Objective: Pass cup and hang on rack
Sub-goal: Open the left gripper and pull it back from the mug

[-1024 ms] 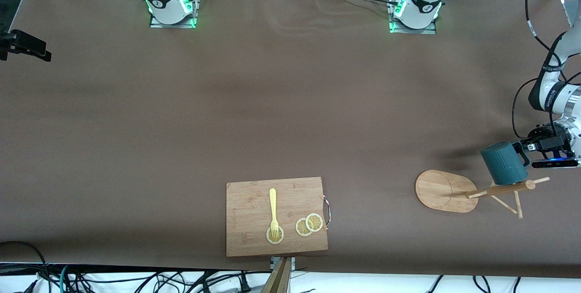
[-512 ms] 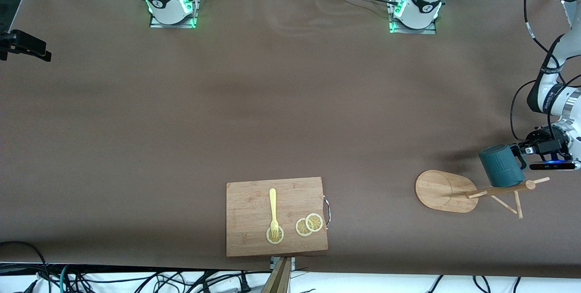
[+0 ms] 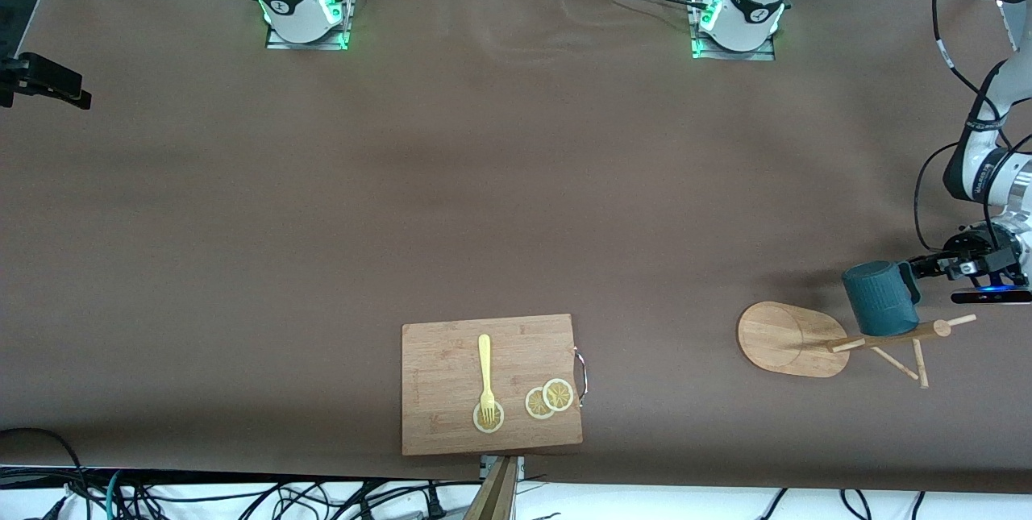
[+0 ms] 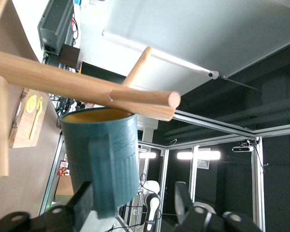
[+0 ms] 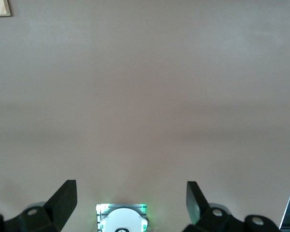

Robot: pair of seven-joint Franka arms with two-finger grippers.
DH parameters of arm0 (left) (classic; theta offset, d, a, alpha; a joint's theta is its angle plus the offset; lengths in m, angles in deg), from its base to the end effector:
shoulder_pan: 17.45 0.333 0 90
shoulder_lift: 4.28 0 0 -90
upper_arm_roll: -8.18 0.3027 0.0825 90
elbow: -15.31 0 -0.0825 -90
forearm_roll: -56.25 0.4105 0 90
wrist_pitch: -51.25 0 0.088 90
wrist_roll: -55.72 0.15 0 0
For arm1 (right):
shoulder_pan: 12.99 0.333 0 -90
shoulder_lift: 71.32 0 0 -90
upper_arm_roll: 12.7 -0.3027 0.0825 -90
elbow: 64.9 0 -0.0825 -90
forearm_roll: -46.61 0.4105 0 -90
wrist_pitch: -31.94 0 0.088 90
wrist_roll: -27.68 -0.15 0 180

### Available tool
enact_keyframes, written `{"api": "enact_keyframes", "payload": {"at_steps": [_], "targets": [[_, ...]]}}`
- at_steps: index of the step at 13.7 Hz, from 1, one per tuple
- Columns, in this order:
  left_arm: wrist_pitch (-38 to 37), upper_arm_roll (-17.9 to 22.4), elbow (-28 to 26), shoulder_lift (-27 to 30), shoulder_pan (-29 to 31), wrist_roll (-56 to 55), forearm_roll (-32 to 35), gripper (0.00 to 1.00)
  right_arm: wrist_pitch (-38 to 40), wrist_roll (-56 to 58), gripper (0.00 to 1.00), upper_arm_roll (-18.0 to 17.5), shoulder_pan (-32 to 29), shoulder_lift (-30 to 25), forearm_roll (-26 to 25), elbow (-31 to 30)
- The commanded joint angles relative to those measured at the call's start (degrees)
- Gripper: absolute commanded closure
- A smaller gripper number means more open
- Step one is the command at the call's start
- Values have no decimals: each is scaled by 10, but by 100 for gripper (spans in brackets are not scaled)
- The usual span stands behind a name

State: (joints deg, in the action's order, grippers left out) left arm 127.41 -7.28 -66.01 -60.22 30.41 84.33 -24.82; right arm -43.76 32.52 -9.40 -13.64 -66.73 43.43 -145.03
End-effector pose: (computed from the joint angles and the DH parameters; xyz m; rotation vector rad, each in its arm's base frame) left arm 0.6352 0.2553 0.1869 1.2224 0.4094 0.1181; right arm 0.5691 -0.0473 0.5865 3.0844 0.0091 -0.2494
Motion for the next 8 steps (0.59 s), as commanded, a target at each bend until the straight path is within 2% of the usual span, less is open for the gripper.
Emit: {"api": "enact_keyframes", "payload": {"at_steps": [1,4,8], "targets": [[-6,15,68,-5,-6,-19,56,0,3,8,0,-5,-2,-2,-3,6],[-7,16,144,-1,-5,-19,167,0,4,9,0,-5,-3,-2,-3,6],[-29,11,197,25,-6,-21,271,0,4,9,0,-4,-3,-2,-4,6]]}}
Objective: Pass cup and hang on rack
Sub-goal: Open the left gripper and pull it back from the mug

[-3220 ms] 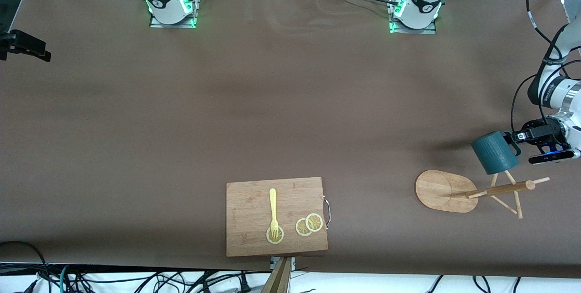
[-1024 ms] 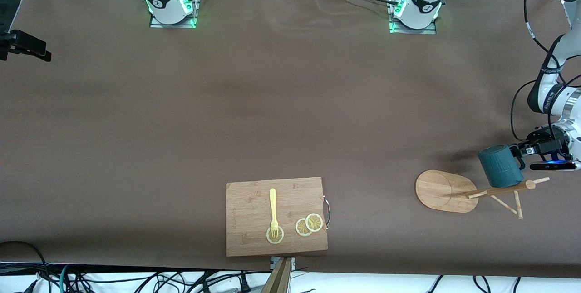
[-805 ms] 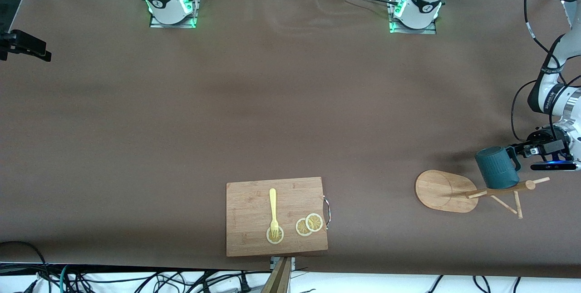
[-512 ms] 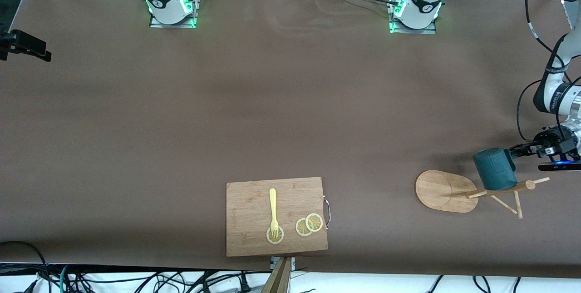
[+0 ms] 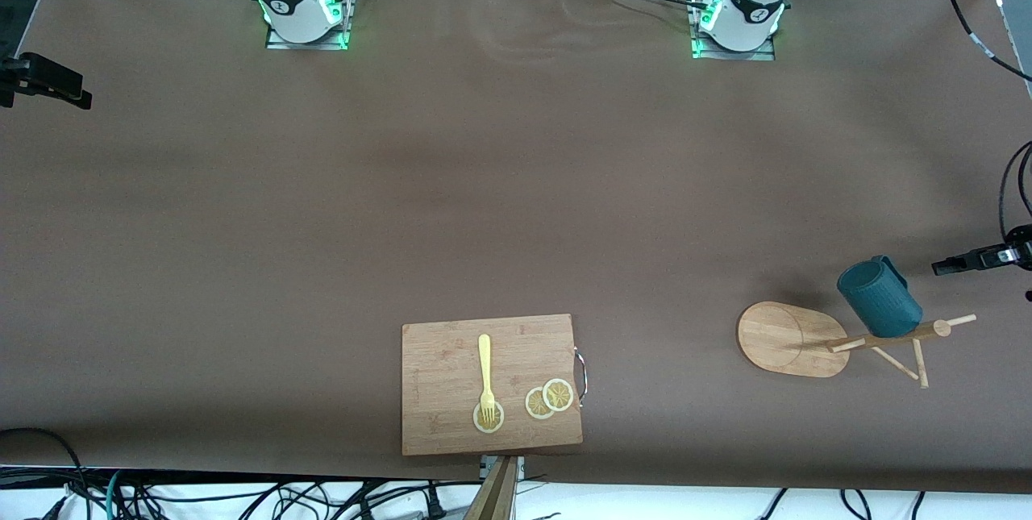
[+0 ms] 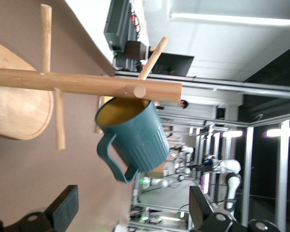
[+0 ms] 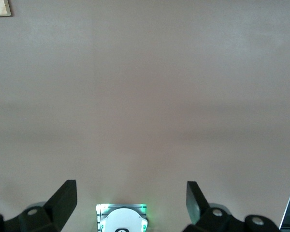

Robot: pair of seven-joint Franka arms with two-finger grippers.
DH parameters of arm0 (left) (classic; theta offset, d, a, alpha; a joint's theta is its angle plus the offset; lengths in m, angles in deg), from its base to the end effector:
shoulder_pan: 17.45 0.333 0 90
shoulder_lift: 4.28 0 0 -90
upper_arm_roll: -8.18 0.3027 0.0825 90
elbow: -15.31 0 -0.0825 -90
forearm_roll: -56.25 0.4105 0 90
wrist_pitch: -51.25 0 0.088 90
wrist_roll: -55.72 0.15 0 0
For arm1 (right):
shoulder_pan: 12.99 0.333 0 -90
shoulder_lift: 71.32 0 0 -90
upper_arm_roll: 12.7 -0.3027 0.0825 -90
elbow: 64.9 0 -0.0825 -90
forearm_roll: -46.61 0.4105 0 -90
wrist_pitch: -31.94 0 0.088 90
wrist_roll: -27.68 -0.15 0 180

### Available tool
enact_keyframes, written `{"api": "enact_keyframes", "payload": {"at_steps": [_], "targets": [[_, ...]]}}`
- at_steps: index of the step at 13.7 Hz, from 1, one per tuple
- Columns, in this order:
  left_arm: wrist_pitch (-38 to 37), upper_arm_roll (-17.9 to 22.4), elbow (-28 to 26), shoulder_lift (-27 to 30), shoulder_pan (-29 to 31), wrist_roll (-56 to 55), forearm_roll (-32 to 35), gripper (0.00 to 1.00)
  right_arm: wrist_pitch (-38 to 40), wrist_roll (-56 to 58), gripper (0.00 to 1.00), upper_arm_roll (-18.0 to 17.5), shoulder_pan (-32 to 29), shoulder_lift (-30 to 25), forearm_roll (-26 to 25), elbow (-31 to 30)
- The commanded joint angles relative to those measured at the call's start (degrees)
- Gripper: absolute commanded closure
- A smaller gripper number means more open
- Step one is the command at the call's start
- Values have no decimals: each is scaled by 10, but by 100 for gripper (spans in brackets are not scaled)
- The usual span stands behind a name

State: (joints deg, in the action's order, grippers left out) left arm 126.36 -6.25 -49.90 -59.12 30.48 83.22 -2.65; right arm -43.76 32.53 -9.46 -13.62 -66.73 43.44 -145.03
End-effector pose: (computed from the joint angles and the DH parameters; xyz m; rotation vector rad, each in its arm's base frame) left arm 0.6369 0.3126 0.2496 1.6904 0.2401 0.0844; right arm 0.5691 -0.0465 0.5865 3.0846 0.0115 -0.2493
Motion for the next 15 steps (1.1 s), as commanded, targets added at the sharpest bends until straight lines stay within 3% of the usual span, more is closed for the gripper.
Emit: {"api": "enact_keyframes", "payload": {"at_steps": [1,8,12,15], "targets": [[-28,-3,49,24,-8,-12,79,0,5,9,0,-3,-3,-2,-3,6],[-63,-3,51,221,-113,-24,299,0,5,9,0,-3,-3,-2,-3,6],[-106,-7,49,291,-186,-148,324,0,6,9,0,-3,-3,-2,-3,6],[-112,-8,48,350,-279,-212,421,0,4,10,0,-3,-3,-2,-5,6]]}}
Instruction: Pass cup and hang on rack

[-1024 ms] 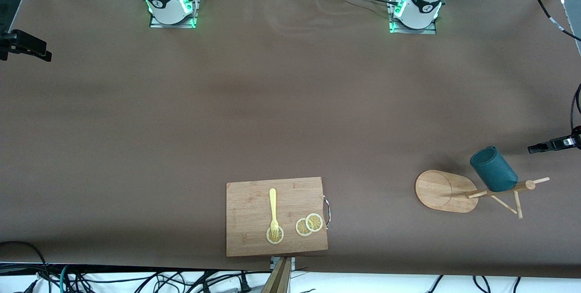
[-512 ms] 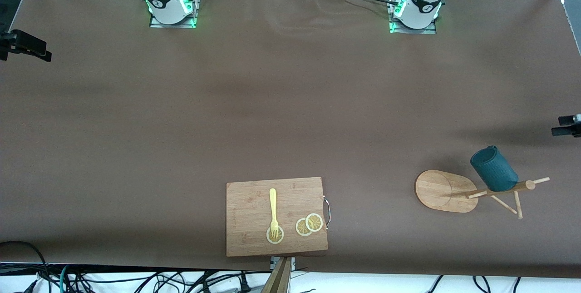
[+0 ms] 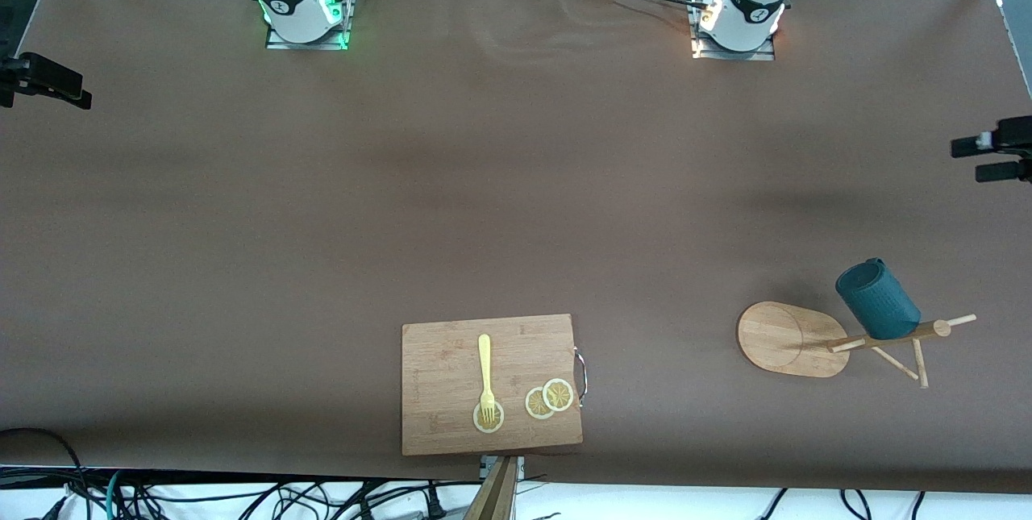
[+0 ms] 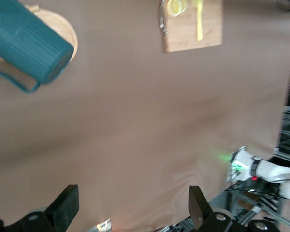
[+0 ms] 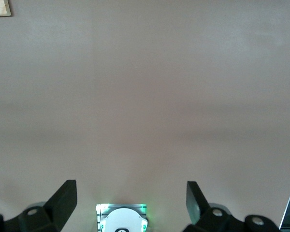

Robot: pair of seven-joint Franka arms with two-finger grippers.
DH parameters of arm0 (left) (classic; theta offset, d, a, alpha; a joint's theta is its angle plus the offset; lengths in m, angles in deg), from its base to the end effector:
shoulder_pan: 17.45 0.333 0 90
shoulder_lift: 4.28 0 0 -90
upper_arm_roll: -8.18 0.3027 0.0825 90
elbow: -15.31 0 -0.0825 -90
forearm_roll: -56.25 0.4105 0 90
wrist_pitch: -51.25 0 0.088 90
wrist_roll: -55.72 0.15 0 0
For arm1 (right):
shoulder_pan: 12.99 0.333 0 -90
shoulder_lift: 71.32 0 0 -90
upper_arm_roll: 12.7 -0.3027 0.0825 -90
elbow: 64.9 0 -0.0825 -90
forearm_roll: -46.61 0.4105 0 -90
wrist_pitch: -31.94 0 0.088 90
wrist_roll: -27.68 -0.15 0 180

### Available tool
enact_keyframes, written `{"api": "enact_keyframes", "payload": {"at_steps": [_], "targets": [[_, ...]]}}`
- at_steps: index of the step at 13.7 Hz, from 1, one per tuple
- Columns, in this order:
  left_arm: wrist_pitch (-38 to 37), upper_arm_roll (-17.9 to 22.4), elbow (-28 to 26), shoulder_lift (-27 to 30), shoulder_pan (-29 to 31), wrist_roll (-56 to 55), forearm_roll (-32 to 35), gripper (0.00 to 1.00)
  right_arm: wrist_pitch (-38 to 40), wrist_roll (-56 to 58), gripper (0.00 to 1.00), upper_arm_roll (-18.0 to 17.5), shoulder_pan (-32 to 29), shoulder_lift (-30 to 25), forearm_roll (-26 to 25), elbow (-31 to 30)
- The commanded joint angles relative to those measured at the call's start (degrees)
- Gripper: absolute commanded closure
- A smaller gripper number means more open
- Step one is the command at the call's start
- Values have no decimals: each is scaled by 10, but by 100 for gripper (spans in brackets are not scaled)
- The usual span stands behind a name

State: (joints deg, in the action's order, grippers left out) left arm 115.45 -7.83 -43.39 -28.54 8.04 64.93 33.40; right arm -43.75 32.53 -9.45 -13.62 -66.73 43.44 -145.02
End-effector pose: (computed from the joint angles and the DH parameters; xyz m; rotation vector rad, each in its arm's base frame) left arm 0.6236 0.0774 0.5658 2.5830 -0.1416 -0.2819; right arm 0.5691 -0.0466 0.5865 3.0846 0.0113 -0.2493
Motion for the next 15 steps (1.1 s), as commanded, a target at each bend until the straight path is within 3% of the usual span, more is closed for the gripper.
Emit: {"api": "enact_keyframes", "payload": {"at_steps": [1,3,5,12,15], "targets": [[-3,7,-19,59,-80,-33,95,0,5,9,0,-3,-4,-2,-6,6],[-4,1,-25,84,-132,-34,178,0,5,9,0,-3,-4,-2,-4,6],[4,0,-66,115,-150,-33,226,0,6,9,0,-3,-4,-2,-3,6],[178,-1,-328,271,-143,-24,254,0,5,10,0,-3,-6,-2,-4,6],[214,0,-350,276,-137,-24,253,0,4,9,0,-3,-5,-2,-3,6]]}}
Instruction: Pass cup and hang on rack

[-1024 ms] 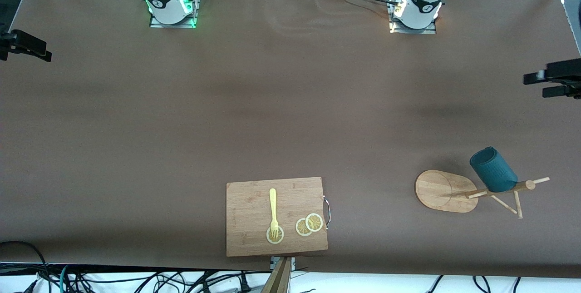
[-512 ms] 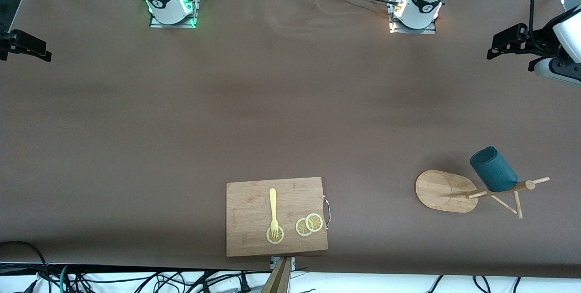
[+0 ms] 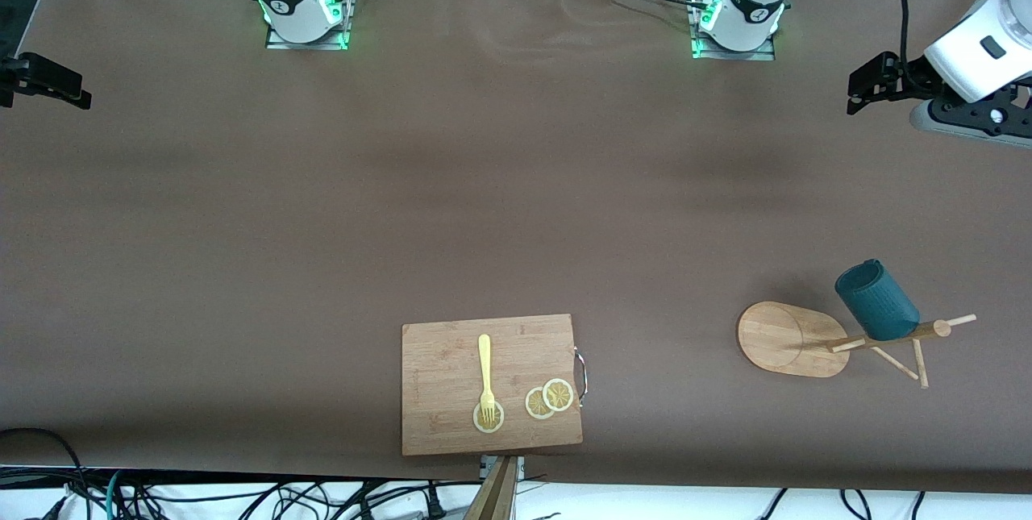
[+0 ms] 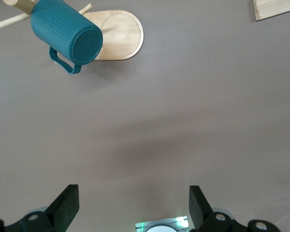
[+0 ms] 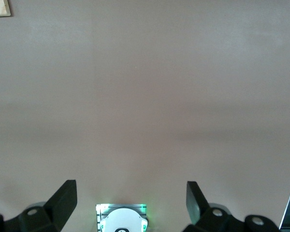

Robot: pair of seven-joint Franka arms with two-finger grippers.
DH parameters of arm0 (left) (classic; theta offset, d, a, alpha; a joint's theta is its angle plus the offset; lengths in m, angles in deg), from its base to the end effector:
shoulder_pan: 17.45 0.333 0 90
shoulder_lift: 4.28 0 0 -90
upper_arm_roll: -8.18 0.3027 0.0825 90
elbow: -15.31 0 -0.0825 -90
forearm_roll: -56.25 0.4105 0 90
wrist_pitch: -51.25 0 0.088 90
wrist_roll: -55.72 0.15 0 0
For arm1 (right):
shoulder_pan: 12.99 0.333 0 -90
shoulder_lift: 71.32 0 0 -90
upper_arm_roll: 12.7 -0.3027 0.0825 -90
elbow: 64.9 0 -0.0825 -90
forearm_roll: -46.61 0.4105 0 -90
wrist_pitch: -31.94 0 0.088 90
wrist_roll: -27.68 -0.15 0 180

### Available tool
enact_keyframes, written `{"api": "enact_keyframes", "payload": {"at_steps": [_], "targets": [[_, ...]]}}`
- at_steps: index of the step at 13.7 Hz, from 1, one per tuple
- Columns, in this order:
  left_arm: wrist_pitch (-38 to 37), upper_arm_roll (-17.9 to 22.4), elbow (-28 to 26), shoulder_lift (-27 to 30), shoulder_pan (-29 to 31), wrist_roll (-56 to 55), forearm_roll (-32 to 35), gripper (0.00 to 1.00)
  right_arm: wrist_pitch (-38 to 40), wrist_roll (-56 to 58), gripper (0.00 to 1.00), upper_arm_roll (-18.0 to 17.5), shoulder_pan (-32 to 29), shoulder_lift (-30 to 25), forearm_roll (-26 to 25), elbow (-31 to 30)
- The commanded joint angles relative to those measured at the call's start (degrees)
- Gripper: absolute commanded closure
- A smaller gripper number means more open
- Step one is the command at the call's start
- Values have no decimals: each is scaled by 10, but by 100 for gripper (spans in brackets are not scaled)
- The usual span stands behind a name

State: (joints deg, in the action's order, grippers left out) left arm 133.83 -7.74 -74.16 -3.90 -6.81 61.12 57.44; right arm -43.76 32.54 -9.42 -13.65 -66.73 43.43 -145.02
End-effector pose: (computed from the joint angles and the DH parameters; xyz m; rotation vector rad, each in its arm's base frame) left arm 0.5580 -0.0487 0.5661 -3.1008 0.2873 0.1775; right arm 0.5691 -0.0472 0.5866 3.0845 0.0099 -0.2491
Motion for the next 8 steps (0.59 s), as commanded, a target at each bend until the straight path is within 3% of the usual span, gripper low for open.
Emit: {"api": "enact_keyframes", "payload": {"at_steps": [1,8], "targets": [[36,0,-42,29,12,14,11,0,4,10,0,-4,-4,-2,-4,6],[46,5,-35,26,18,8,7,0,5,10,0,-2,-5,-2,-6,6]]}}
